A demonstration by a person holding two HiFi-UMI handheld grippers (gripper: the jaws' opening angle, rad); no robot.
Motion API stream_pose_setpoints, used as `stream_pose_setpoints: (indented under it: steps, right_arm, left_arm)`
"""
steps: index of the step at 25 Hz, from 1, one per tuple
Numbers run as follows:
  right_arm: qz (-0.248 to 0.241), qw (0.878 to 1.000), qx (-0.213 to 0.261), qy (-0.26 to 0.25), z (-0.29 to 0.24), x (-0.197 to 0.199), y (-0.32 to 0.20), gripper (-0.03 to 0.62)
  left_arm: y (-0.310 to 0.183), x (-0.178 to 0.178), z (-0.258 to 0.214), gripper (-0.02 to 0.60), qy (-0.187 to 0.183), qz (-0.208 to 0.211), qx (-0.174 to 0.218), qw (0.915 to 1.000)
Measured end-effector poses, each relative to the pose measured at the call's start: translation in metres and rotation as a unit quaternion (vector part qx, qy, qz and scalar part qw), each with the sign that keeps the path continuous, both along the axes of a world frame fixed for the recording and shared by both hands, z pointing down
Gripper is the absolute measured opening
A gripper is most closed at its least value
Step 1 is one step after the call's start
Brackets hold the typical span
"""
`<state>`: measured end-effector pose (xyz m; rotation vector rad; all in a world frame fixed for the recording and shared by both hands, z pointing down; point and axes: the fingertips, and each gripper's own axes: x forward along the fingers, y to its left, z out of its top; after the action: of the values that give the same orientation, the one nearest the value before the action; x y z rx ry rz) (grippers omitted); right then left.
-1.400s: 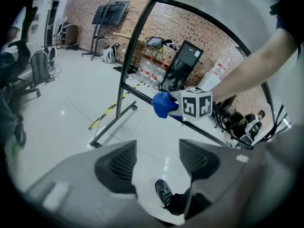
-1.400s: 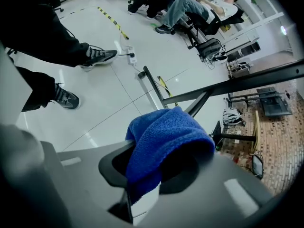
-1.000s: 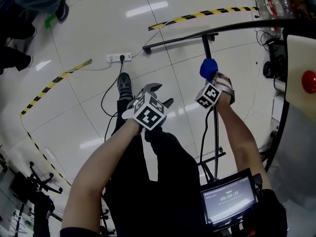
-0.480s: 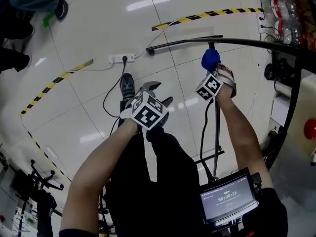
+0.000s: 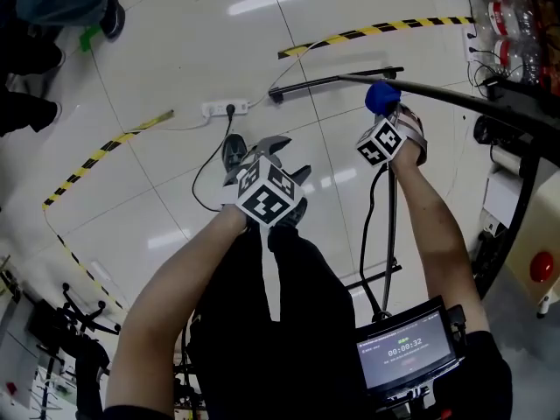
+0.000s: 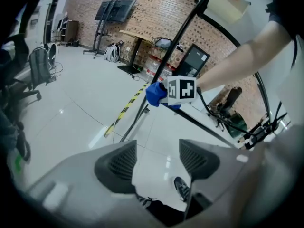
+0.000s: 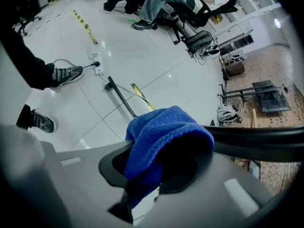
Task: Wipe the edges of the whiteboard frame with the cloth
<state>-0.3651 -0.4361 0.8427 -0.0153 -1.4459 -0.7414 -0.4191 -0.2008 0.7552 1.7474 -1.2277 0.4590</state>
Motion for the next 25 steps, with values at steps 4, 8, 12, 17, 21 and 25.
stream_pose_setpoints:
  steps: [4, 8, 12, 17, 21, 25]
  right_arm:
    - [0.106, 0.991, -0.063, -0.059, -0.013, -0.016, 0.010, 0.098]
    - [0.211, 0.934, -0.198, -0.210, -0.033, -0.035, 0.034, 0.098]
    - [0.281, 0.856, -0.312, -0.301, -0.067, -0.065, 0.062, 0.100]
    - [0.375, 0.672, -0.526, -0.363, -0.122, -0.115, 0.111, 0.107]
    - [0.374, 0.575, -0.640, -0.346, -0.152, -0.134, 0.143, 0.112]
    - [0.357, 0.502, -0.711, -0.339, -0.177, -0.129, 0.153, 0.188]
  left_arm:
    - [-0.010, -0.013, -0.008, 0.279, -0.029, 0.039, 0.028, 0.9984]
    - [-0.039, -0.013, -0.016, 0.282, -0.126, 0.117, 0.092, 0.9808]
    - [-0.074, -0.025, -0.028, 0.320, -0.228, 0.198, 0.152, 0.9413]
    - [-0.106, -0.022, -0.037, 0.484, -0.305, 0.293, 0.210, 0.8814]
    - [-0.109, -0.034, -0.030, 0.508, -0.340, 0.338, 0.216, 0.8506]
    - [-0.109, -0.037, -0.038, 0.375, -0.381, 0.382, 0.258, 0.8014]
